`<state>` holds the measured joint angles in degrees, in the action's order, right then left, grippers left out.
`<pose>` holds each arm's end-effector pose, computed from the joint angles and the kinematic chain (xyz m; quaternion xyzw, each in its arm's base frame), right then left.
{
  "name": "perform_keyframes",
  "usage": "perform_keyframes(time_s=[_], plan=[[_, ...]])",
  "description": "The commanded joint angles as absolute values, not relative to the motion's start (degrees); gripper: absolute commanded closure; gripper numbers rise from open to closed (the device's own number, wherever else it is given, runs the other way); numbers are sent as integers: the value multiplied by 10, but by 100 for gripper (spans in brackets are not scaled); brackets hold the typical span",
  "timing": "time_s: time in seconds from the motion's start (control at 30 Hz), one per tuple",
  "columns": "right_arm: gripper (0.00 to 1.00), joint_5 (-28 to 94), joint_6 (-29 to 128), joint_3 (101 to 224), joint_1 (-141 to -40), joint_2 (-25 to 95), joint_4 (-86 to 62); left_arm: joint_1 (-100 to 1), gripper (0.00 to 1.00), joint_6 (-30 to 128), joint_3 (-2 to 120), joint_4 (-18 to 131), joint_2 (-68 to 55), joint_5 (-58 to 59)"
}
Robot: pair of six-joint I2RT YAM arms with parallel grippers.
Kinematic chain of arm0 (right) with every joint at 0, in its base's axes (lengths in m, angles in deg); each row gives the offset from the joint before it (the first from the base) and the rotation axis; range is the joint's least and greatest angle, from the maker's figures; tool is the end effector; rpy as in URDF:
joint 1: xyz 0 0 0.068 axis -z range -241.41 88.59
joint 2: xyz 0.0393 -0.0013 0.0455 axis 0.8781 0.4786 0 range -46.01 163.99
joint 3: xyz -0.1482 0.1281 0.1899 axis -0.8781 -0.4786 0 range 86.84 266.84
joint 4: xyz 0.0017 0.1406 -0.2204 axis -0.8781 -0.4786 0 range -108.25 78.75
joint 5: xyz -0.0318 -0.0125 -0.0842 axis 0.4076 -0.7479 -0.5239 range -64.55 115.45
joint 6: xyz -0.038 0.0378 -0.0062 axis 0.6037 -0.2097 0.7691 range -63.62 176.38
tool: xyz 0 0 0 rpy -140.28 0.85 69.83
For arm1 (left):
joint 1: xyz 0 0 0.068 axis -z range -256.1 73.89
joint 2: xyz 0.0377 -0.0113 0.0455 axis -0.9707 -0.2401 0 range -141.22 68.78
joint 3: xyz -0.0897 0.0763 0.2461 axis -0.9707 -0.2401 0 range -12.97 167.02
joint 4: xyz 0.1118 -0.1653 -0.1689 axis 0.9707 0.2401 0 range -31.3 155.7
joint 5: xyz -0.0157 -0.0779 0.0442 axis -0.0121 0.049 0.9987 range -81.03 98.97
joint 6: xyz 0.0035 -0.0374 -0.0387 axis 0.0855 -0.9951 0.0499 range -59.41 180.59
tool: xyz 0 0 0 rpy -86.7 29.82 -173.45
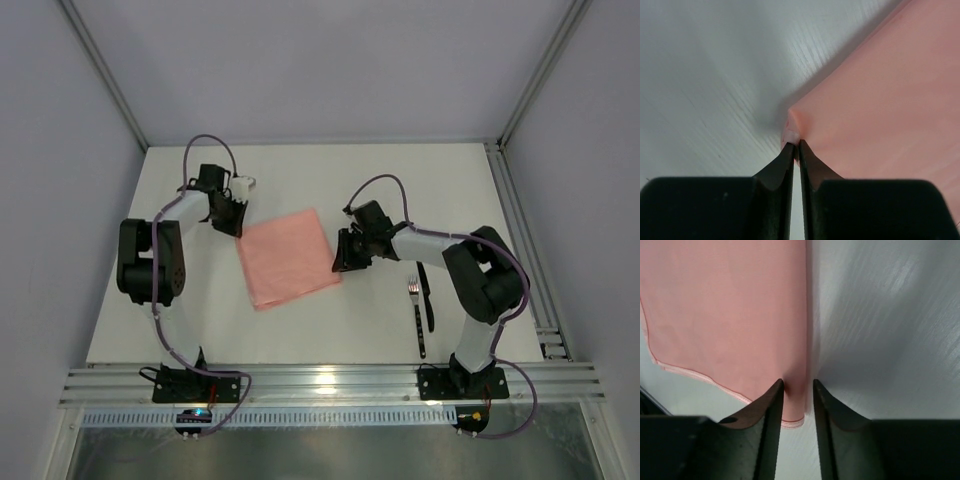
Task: Fold the napkin into a case and place the utensils inside
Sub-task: Fold the top corner of the square-folded napkin at the center of the board.
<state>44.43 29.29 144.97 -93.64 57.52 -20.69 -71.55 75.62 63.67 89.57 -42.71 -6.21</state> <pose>0.2970 0.2009 0.1499 -0.0919 0.9371 0.2840 0.1812 0.3946 -0.0408 0.1697 0.1922 0.9502 -0.1096 0.2194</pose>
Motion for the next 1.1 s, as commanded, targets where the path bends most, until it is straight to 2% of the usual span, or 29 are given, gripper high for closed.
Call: perform_keyframes(time_s=[0.0,0.07,0.2,0.37,0.43,0.53,0.63,0.8,0.83,0.9,0.93,0.97,1.07], plan=[[70,440,296,1453,-936,587,-200,-725,91,781,614,909,-365,-73],[76,429,314,1462,-935,586,-214,-730,87,788,597,915,-352,-73],[80,428,340,1479,-933,587,-234,-733,83,811,580,945,-327,-70],[80,428,380,1519,-933,599,-269,-734,82,826,553,972,-309,-68],[74,425,401,1532,-931,602,-293,-735,79,834,536,979,-299,-64],[61,401,425,1570,-930,597,-330,-735,62,842,515,980,-287,-46],[53,375,430,1596,-930,582,-358,-744,54,842,520,987,-276,-25],[50,310,408,1602,-953,552,-357,-751,43,839,557,1019,-225,-29],[50,297,404,1604,-972,546,-357,-751,38,840,563,1024,-218,-45],[53,274,398,1603,-991,542,-346,-751,37,838,572,1026,-202,-63],[57,277,395,1597,-1006,540,-337,-751,38,836,571,1021,-199,-79],[67,284,387,1593,-1011,540,-326,-750,41,833,565,1012,-199,-82],[81,319,364,1573,-1012,544,-285,-747,58,806,565,976,-231,-90]])
